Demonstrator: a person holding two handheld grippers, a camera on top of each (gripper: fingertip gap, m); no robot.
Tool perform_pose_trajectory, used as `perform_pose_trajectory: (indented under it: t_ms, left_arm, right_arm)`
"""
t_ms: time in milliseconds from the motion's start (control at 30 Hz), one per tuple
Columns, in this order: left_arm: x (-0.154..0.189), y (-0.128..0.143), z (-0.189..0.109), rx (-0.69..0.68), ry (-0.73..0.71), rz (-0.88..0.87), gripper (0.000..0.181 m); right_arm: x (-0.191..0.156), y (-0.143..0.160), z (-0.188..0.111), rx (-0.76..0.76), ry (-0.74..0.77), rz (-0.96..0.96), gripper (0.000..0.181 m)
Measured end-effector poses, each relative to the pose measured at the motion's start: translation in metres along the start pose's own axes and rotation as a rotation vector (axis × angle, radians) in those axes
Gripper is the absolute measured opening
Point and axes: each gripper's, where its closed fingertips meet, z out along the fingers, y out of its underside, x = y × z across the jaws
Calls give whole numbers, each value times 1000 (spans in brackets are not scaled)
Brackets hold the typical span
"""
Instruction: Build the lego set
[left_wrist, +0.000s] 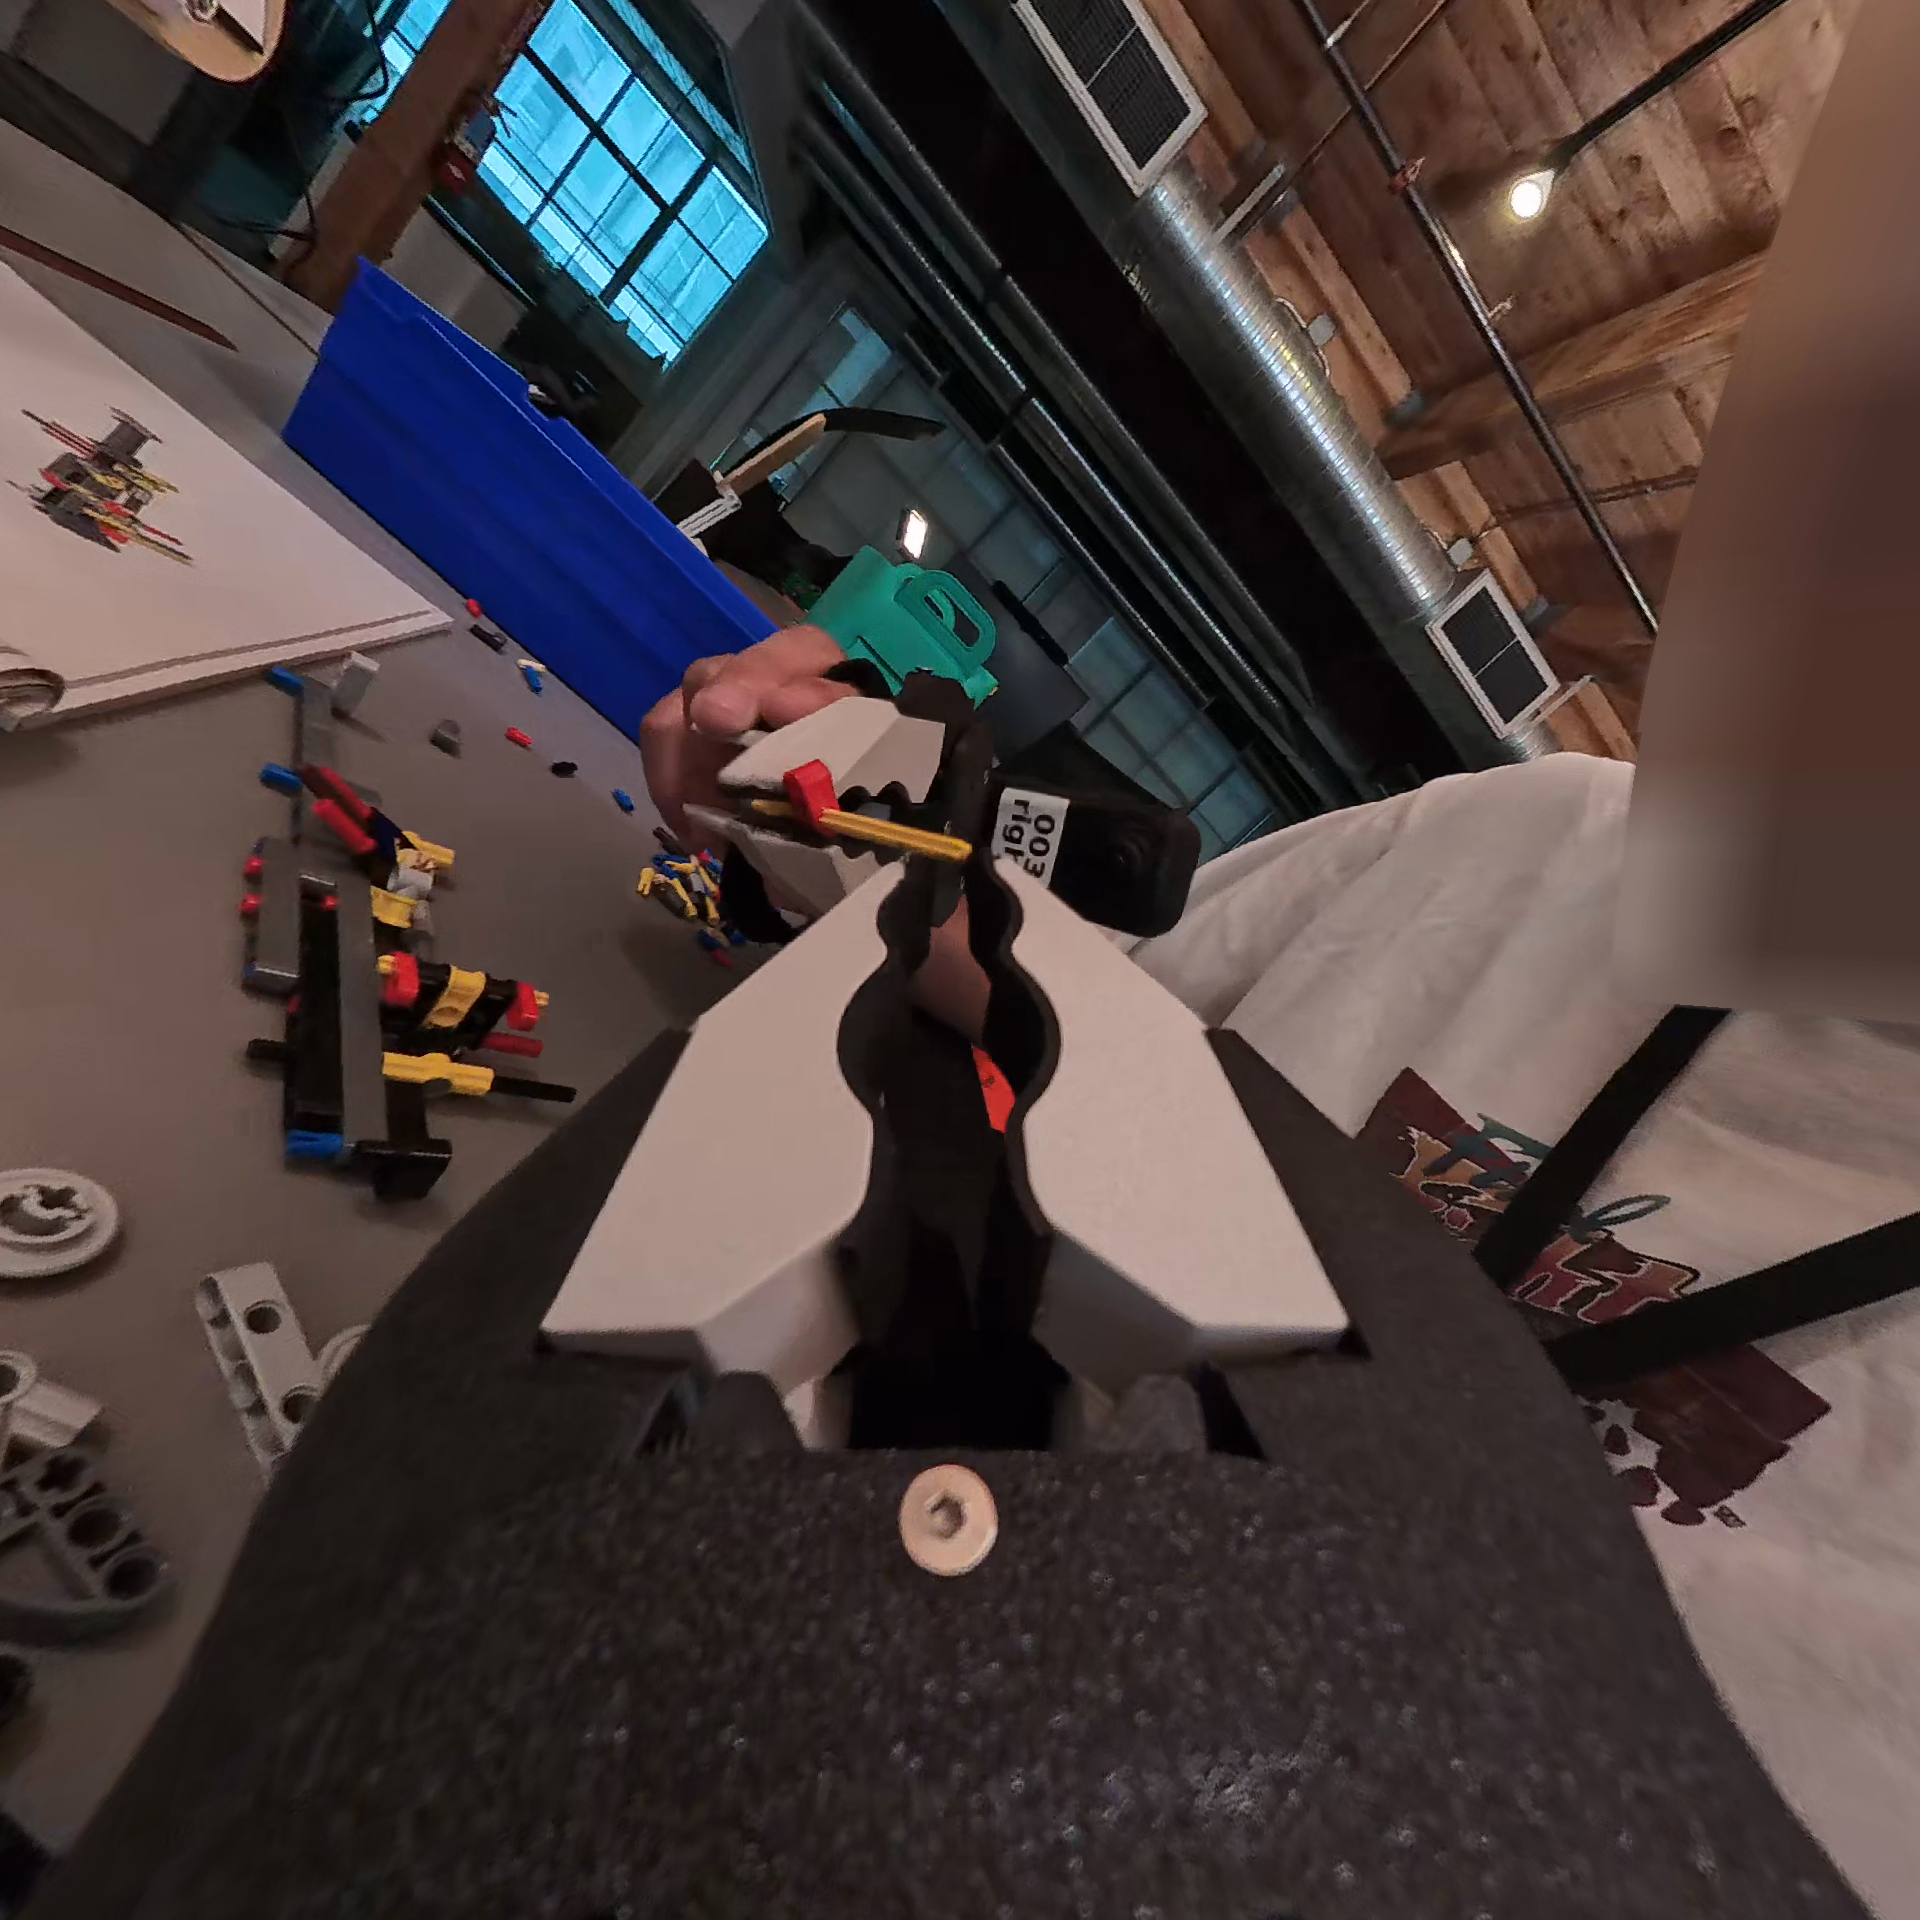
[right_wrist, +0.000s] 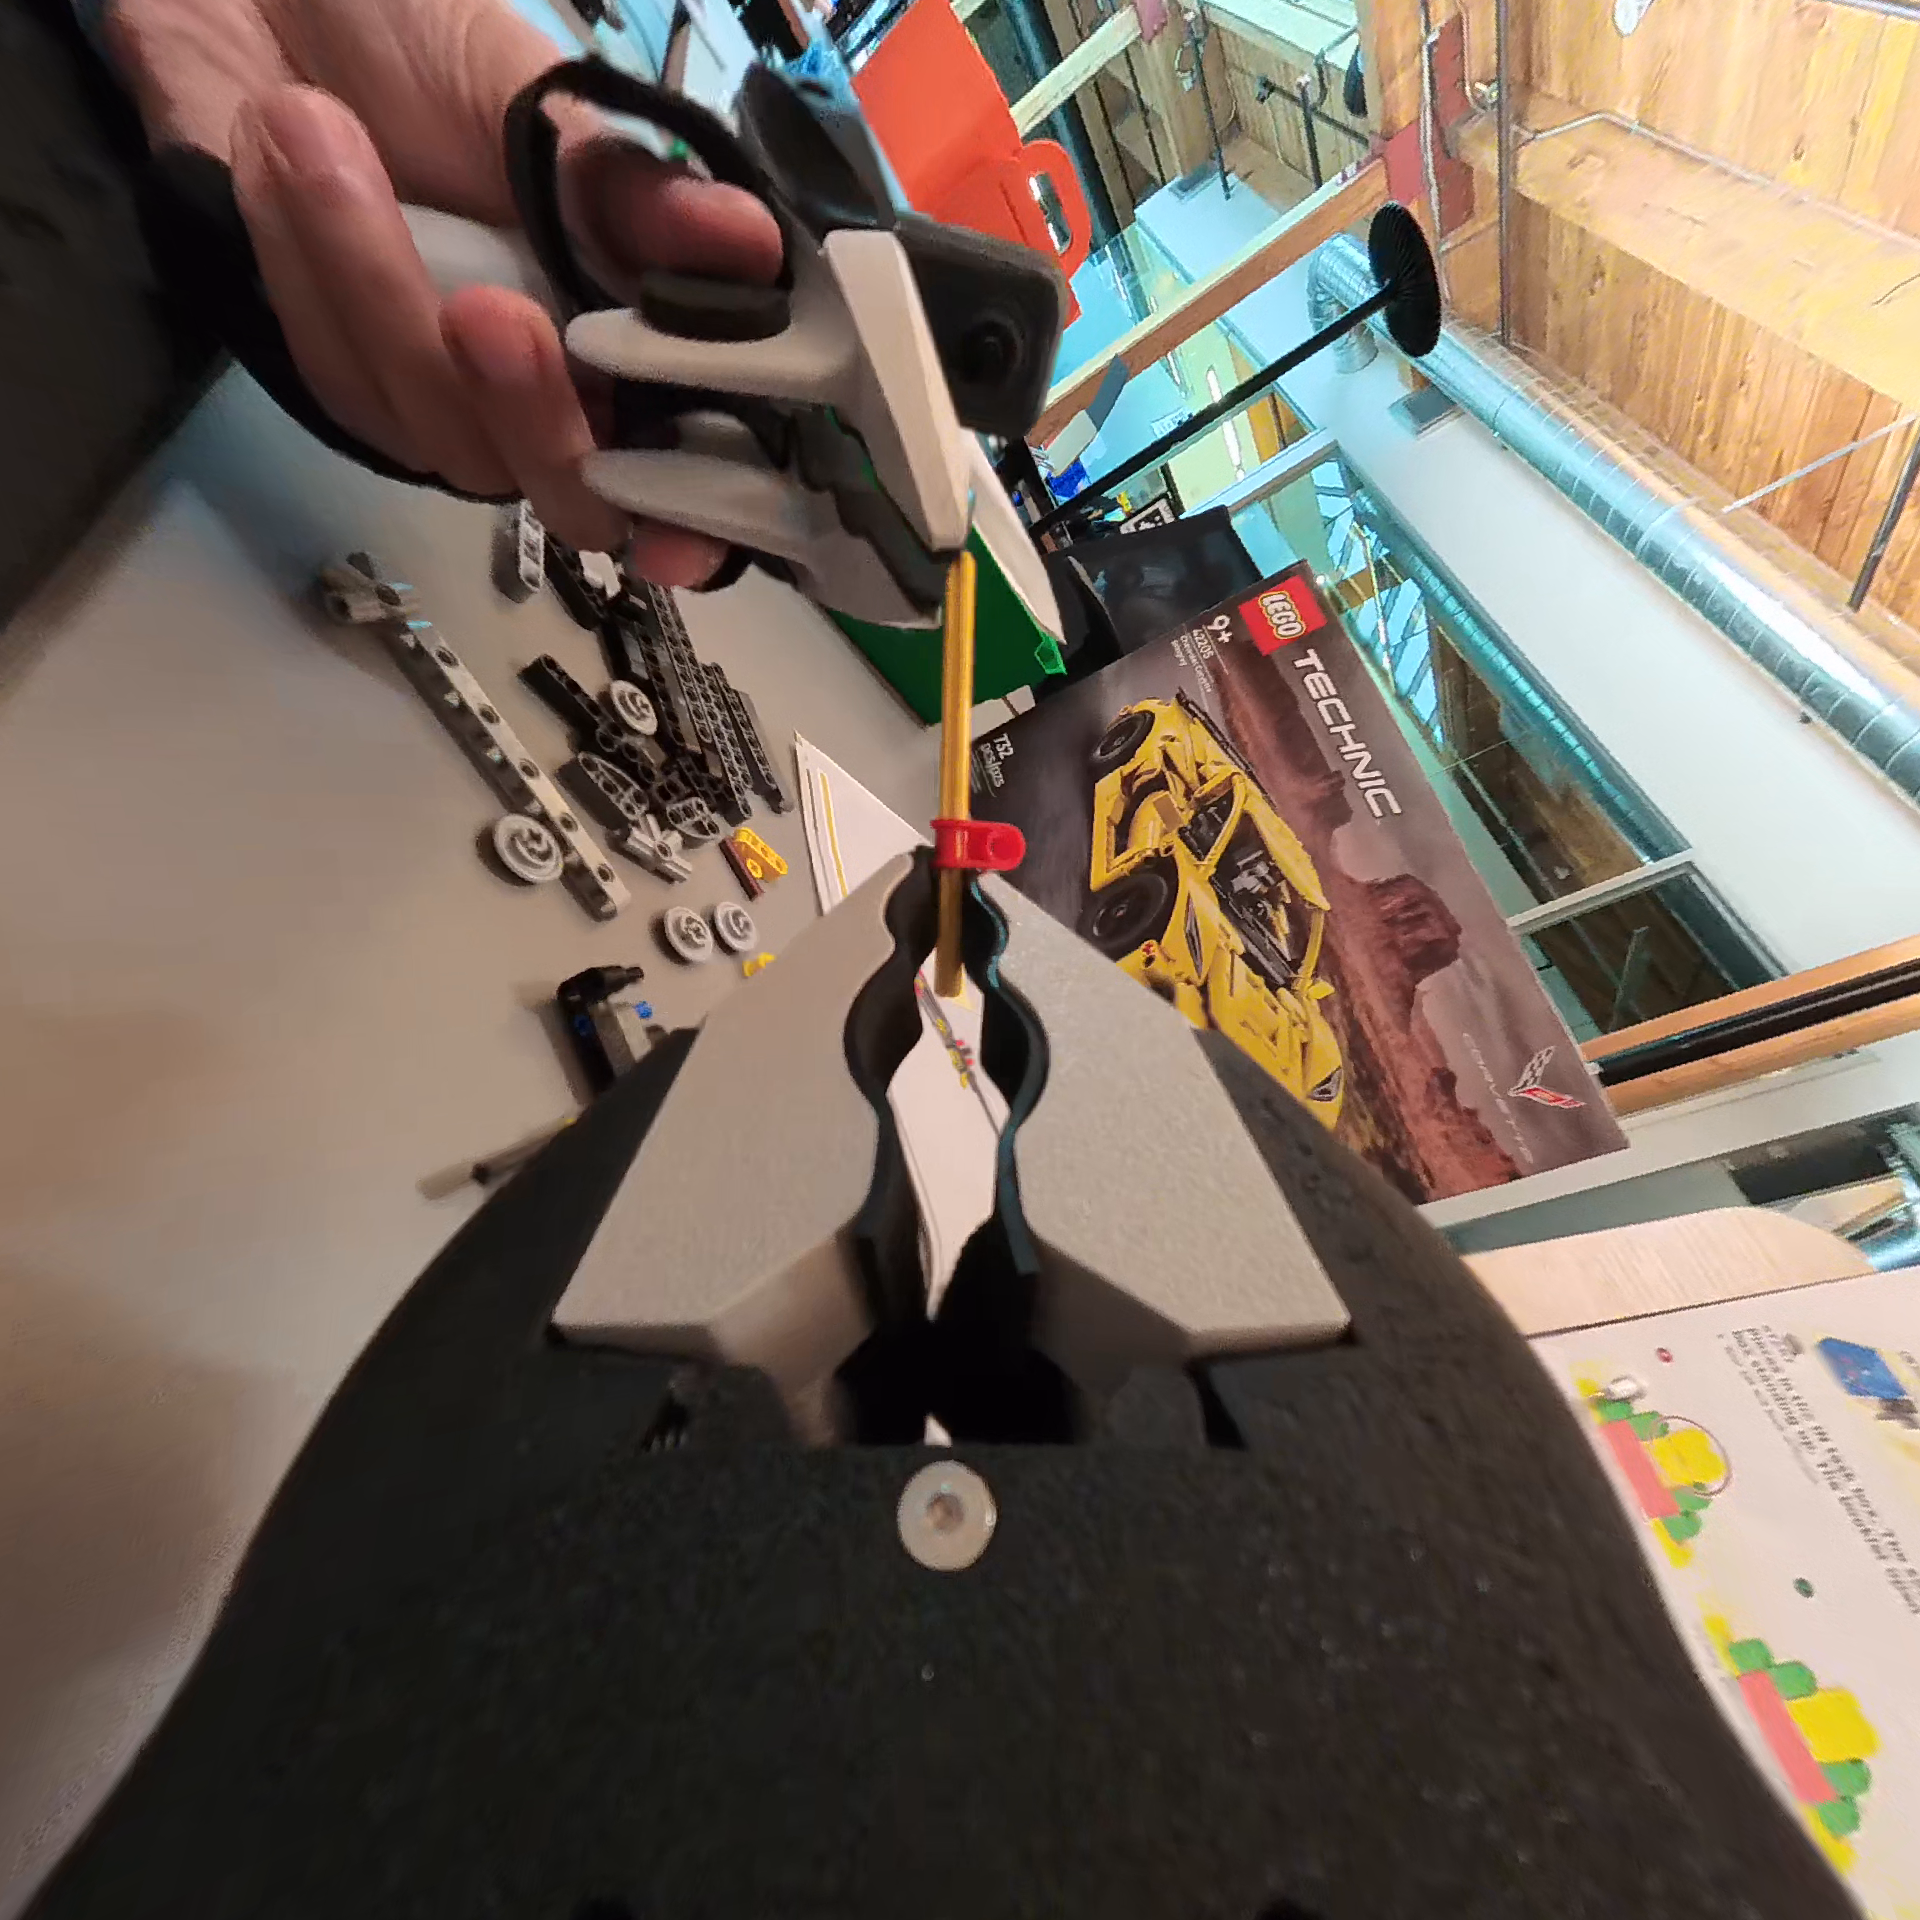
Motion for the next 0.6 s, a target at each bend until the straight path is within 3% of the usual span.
perform_pose_trajectory:
  t_ms: [267, 433, 600]
  left_arm:
    - [2, 7, 2, -42, 22, -8, 4]
    - [6, 27, 13, -157, 19, 69, 3]
    - [-9, 18, 6, -103, -51, 32, 2]
  right_arm:
    - [-3, -1, -3, 11, -16, -84, 2]
    - [-14, 2, 2, -33, -57, -108, 2]
    - [-14, 13, 1, -81, -74, -69, 2]
